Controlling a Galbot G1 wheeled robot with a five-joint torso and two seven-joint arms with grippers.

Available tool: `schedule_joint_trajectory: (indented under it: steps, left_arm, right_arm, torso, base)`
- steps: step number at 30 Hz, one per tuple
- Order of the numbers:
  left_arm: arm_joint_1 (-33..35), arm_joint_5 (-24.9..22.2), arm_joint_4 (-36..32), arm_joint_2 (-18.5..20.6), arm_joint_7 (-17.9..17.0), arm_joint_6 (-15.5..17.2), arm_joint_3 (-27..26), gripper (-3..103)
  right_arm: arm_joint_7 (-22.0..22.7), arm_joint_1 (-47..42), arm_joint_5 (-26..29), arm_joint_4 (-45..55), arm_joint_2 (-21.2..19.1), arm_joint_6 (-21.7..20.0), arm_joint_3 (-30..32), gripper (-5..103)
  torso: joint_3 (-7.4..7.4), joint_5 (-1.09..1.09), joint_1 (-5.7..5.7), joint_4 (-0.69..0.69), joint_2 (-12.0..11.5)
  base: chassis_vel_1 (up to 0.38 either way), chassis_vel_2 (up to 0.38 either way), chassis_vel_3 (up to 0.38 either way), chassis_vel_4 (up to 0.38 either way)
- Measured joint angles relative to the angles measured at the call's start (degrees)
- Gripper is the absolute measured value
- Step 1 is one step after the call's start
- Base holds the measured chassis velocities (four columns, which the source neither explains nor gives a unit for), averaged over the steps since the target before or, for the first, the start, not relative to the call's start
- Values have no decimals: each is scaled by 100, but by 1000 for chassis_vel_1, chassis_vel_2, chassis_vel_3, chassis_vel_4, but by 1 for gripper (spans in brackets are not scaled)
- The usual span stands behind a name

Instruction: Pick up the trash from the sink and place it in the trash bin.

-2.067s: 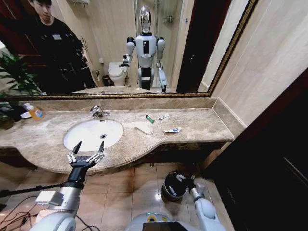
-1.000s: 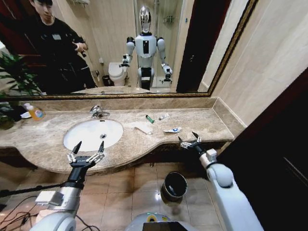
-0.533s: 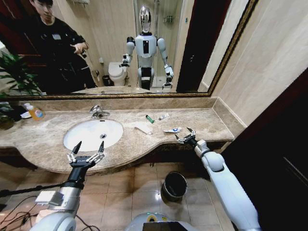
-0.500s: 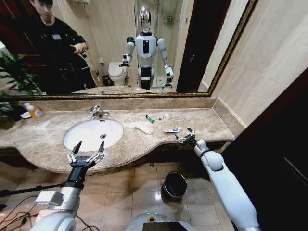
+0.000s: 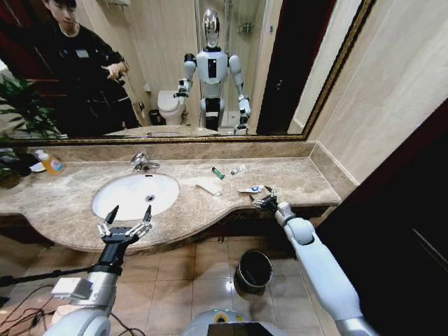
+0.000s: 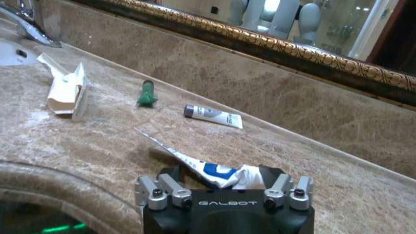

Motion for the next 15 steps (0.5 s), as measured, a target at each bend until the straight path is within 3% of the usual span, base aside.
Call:
schedule_joint_trajectory:
  steps: [2,3,5,7,8,9,11,12,14,15]
  left_arm:
    - [0,0,0,0,0,0,0,100]
    - [0,0,0,0,0,0,0,100]
    - [0,0,0,0,0,0,0,100]
    - [0,0,0,0,0,0,0,100]
    - [0,0,0,0,0,0,0,100]
    - [0,0,0,0,0,0,0,100]
    - [0,0,0,0,0,0,0,100]
    - [0,0,0,0,0,0,0,100]
    - [0,0,0,0,0,0,0,100]
    - [0,0,0,0,0,0,0,100]
  right_arm:
    - [4,23,4,-30,7,10,-12,79]
    - [6,34,6,-50,15,22,-21,70]
    - [9,37,9,-59,21,33,-25,70]
    - [10,38,18,-75,32,56,-30,59]
    - [13,40,23,-94,44,82,-32,59]
    - [13,41,27,-104,52,95,-34,48]
    - [13,41,32,-107,56,99,-34,48]
    - [13,42,40,-110,65,105,-36,37]
    - [13,42,42,-112,70,109,-37,37]
    - [10,42,44,-111,79,113,-44,26]
  torso:
    - [0,0,0,0,0]
    - [0,0,0,0,0]
    - [0,-1,0,0,0]
    - [0,-1,-1,-1,0]
    - [-1,-1,-1,-1,0]
    - [-1,-1,-1,-1,0]
    - [-1,-1,-1,-1,0]
    - [-1,-1,-1,-1,0]
    - [-1,-2,-1,-1,1]
    - [-1,-1,-1,0,1]
  base:
    - [0,0,0,0]
    - [0,0,0,0]
    - [0,0,0,0]
    - [0,0,0,0]
    - [0,0,0,0]
    - [0,0,0,0]
    - [0,0,0,0]
    - [0,0,0,0]
    - [0,0,0,0]
    - [0,0,0,0]
